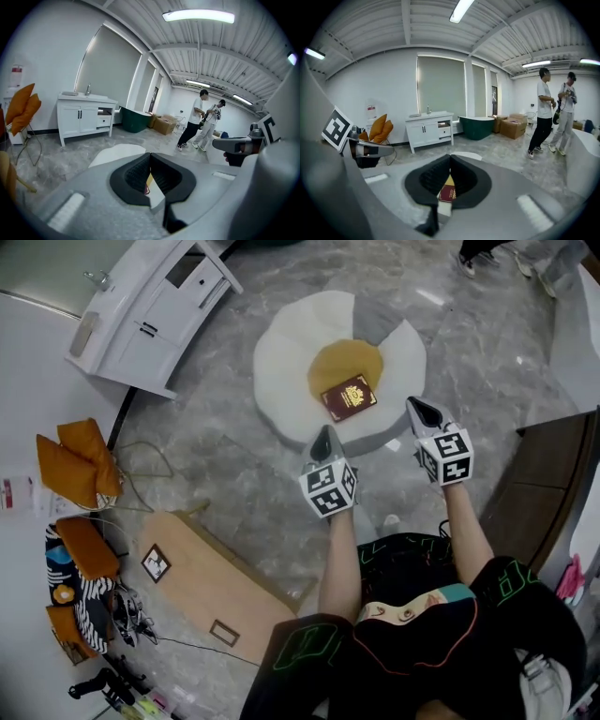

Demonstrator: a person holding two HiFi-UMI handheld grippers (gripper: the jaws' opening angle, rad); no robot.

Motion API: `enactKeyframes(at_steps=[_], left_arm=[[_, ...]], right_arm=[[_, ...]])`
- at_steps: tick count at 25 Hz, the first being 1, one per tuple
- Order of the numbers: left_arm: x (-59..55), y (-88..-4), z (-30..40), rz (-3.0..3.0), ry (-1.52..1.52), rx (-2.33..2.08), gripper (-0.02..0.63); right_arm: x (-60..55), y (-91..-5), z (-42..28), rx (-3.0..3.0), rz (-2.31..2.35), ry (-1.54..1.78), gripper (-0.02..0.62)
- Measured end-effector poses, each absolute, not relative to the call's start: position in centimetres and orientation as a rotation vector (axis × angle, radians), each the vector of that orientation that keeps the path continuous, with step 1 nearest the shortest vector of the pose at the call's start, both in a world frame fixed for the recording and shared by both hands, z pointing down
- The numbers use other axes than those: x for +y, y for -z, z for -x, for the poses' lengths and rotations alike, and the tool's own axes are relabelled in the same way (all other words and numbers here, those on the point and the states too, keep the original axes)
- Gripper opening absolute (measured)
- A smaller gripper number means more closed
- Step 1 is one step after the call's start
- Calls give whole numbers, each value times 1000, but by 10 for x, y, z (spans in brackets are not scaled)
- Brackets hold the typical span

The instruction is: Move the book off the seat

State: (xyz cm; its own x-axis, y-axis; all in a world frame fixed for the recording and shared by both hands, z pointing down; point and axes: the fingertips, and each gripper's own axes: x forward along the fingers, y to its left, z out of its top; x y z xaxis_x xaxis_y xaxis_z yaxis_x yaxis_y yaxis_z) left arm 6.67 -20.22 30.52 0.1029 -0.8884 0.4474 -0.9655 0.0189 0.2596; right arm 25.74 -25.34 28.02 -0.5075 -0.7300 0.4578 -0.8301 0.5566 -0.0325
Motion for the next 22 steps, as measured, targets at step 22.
enactKeyframes(at_steps=[22], left_arm=[[-340,-485,-17,-1760,-439,-1501,12]], right_arm=[[-367,-459,-194,-2150,-1156,-688,3]])
